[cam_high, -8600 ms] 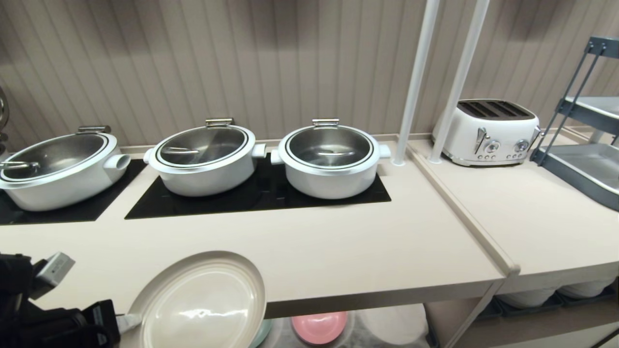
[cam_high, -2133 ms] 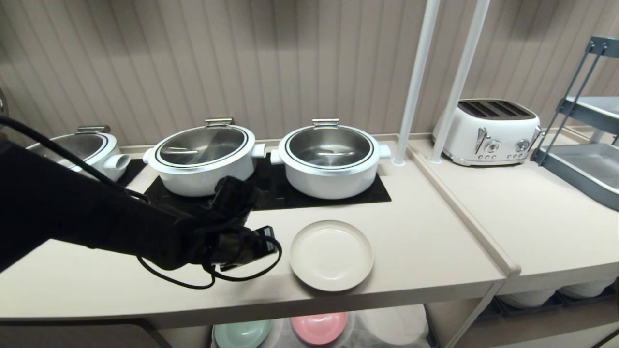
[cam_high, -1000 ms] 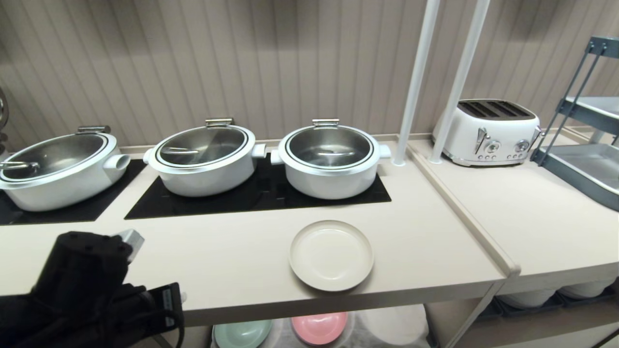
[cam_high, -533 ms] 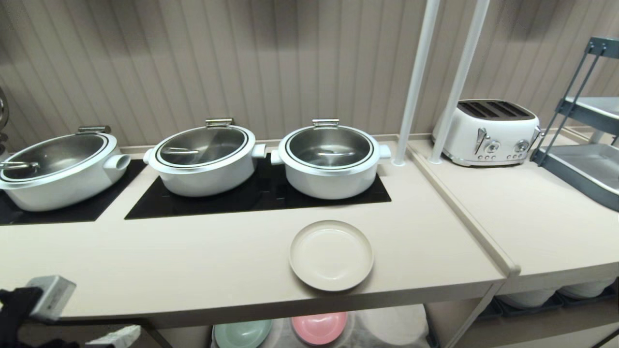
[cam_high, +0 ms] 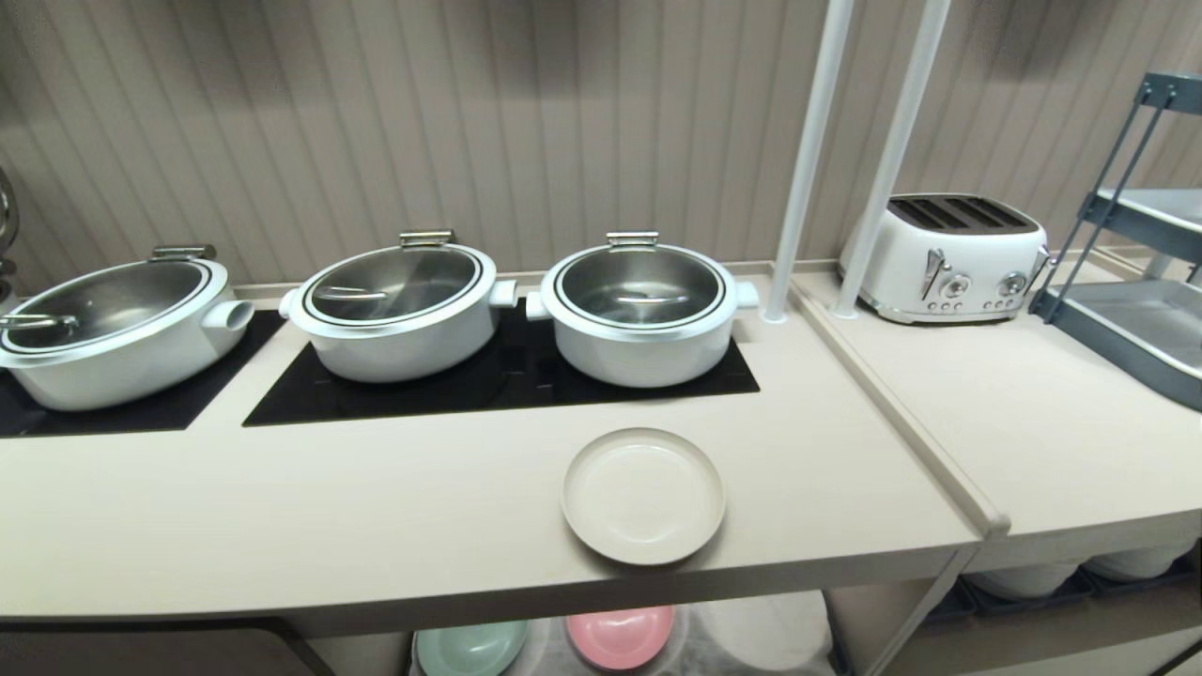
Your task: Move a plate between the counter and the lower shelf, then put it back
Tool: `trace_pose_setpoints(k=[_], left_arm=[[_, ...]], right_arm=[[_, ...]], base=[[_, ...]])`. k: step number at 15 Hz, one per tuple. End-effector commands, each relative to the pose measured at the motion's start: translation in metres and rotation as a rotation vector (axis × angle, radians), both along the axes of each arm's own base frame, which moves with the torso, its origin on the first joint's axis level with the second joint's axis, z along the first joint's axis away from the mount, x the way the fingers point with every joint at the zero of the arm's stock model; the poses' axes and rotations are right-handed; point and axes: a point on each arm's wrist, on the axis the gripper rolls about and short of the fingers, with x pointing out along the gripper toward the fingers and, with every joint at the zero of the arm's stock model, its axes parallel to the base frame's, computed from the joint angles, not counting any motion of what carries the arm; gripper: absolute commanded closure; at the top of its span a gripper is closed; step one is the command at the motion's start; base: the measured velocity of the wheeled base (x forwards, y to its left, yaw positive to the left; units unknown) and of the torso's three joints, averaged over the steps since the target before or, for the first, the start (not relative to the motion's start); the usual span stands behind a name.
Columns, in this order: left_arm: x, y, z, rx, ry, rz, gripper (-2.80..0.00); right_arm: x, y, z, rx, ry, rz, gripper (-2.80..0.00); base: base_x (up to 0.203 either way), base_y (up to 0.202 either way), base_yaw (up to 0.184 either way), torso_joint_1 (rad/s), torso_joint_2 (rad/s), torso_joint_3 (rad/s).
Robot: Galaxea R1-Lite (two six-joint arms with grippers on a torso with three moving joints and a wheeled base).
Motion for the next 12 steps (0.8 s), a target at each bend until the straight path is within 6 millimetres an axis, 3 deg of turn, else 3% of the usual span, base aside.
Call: trace_pose_setpoints(k=[1, 6, 12], left_arm=[[-0.013, 0.001, -0.003, 0.009, -0.129, 0.006, 0.00], [-0.030, 0.001, -0.006, 0.037, -0.305, 0.049, 0.00], [-0.041, 0.001, -0.013, 0.034, -0.391, 0.061, 0.00]], right_arm=[[0.000, 0.000, 0.000, 0.000, 0.000, -0.001, 0.00], [0.000, 0.000, 0.000, 0.000, 0.000, -0.001, 0.00], [0.000, 0.000, 0.000, 0.000, 0.000, -0.001, 0.00]], base=[[0.000, 0.000, 0.000, 0.000, 0.00, 0.000], [0.000, 0.000, 0.000, 0.000, 0.00, 0.000], [0.000, 0.000, 0.000, 0.000, 0.00, 0.000]])
